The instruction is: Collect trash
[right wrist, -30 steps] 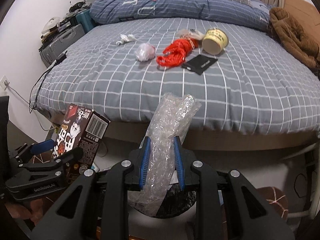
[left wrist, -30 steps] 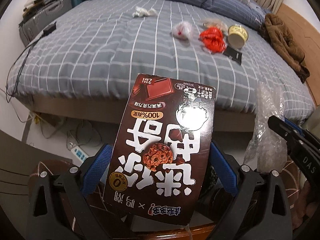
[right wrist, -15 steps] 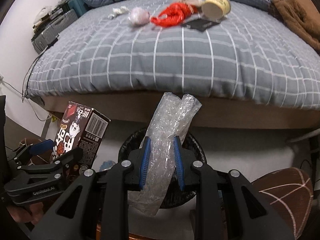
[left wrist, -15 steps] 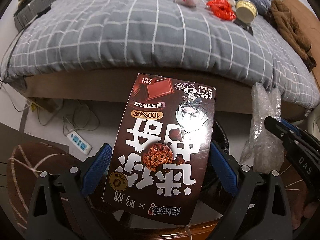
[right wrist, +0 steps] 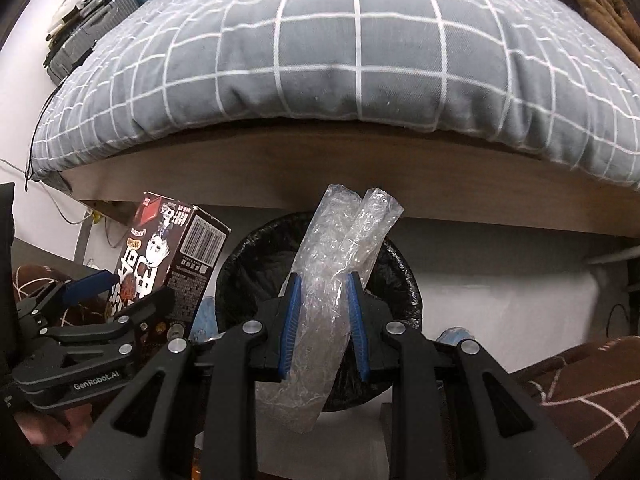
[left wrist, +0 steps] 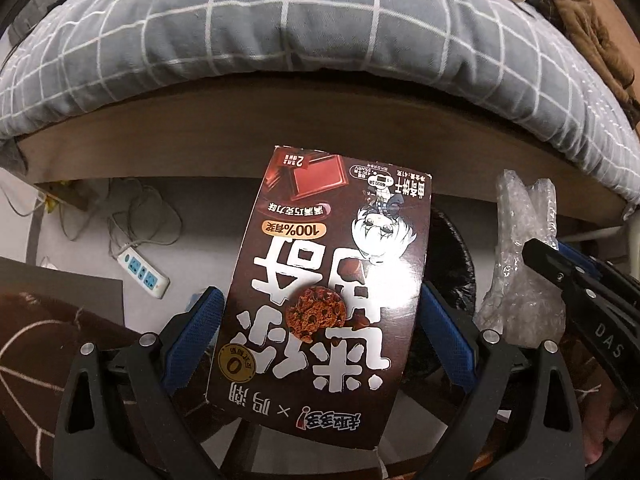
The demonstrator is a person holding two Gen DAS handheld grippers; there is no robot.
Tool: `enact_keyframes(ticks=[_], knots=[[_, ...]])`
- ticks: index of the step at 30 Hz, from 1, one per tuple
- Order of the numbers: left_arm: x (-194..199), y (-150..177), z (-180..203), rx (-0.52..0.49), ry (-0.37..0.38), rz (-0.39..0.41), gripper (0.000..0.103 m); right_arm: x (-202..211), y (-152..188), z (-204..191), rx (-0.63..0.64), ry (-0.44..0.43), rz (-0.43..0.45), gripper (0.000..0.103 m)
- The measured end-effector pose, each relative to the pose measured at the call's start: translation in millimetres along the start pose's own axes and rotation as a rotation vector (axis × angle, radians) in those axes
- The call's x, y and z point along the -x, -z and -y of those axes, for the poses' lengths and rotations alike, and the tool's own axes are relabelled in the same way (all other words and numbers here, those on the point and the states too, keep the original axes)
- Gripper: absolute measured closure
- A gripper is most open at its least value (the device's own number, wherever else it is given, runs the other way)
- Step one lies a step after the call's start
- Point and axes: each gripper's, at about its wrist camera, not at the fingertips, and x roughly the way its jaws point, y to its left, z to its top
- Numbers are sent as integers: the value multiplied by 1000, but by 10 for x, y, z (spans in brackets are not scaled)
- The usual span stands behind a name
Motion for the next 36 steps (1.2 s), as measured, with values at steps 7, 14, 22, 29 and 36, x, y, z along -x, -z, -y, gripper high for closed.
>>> enact_keyframes(ticks=[7, 14, 22, 29, 36], knots=[[-199, -57, -113, 17, -31, -34, 9, -273, -51, -35, 6, -8, -53, 79], [-231, -40, -249, 38, -44, -50, 9, -487, -74, -169, 40, -13, -94, 74], [-208, -54, -223, 28, -47, -58, 9, -440, -99, -67, 26, -5, -78, 50], [-231, -57, -27, -21, -20, -56, 9, -274, -41, 124, 37, 74, -12, 26], [-283, -33, 282, -82, 3, -57, 9, -108, 89, 437, -14, 131, 22, 13]])
